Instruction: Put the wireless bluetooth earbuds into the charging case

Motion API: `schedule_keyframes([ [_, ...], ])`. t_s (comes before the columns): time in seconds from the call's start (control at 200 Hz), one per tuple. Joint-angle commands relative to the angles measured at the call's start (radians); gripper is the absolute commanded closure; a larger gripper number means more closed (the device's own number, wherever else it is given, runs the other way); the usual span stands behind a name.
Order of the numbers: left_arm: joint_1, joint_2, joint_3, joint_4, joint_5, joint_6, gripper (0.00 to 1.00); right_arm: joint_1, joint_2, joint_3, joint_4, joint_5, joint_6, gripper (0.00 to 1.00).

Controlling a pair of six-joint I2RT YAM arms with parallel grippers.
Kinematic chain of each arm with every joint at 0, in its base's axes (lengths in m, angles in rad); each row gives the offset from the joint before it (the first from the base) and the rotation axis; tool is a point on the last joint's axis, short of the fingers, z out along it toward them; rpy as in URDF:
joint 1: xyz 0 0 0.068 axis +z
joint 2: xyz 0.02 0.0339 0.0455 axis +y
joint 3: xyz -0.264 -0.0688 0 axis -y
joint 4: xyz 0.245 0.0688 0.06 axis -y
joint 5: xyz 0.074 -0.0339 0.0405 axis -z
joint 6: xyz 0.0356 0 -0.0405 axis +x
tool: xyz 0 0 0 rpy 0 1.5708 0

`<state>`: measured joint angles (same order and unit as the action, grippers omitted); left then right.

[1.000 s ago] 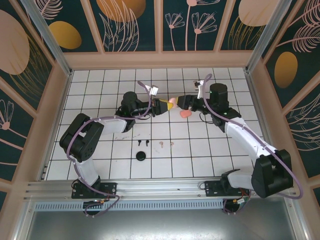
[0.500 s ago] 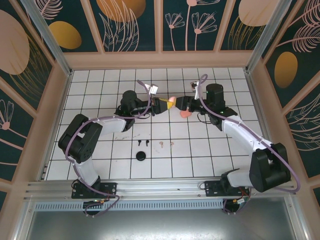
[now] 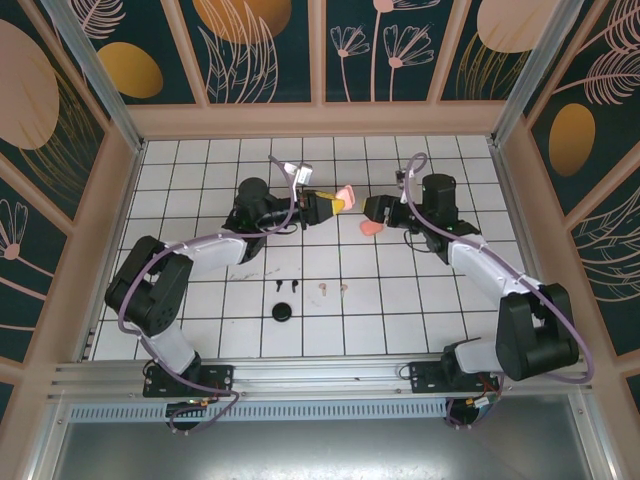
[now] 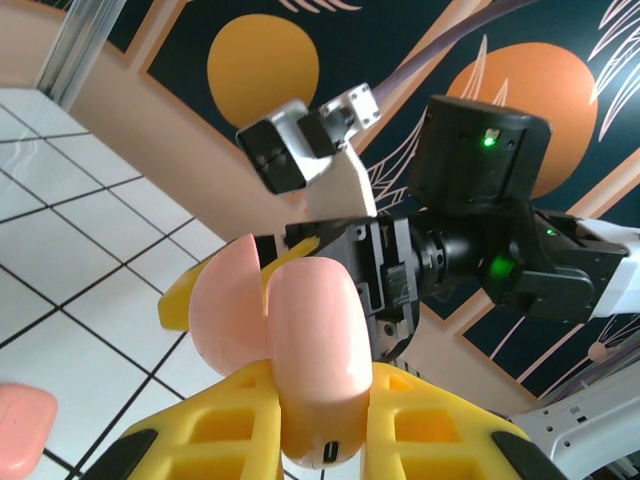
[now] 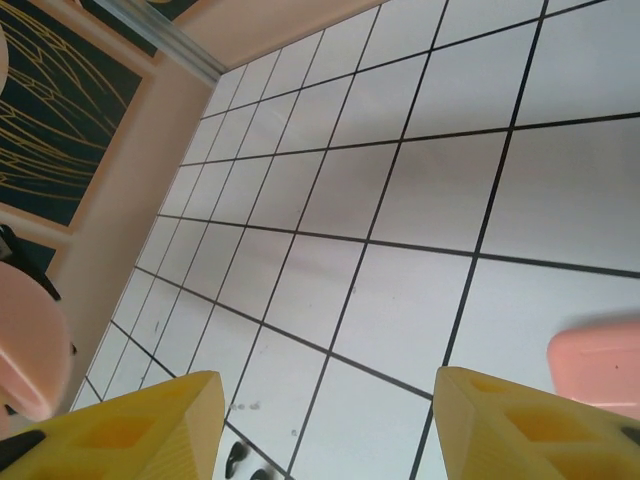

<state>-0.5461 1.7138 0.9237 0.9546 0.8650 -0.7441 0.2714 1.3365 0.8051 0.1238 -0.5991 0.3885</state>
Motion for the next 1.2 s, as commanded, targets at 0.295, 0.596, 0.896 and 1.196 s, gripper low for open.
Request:
schedule_keyframes([
  [0.295, -0.003, -0.021, -0.009, 0.084, 0.058, -0.014, 1.00, -0.008, -0.121, 0.002, 0.077, -0.235, 0.037, 0.47],
  [0.596, -0.004, -0.021, -0.012, 0.095, 0.058, -0.024, 1.00, 0.008, -0.076, 0.038, 0.123, -0.240, 0.069, 0.52],
  [0.896, -0.011, -0.018, -0.007, 0.096, 0.055, -0.026, 1.00, 0.030, -0.043, 0.058, 0.125, -0.230, 0.069, 0.55],
  [1.196, -0.015, -0.014, -0.004, 0.096, 0.057, -0.026, 1.00, 0.046, -0.025, 0.074, 0.116, -0.212, 0.064, 0.60],
])
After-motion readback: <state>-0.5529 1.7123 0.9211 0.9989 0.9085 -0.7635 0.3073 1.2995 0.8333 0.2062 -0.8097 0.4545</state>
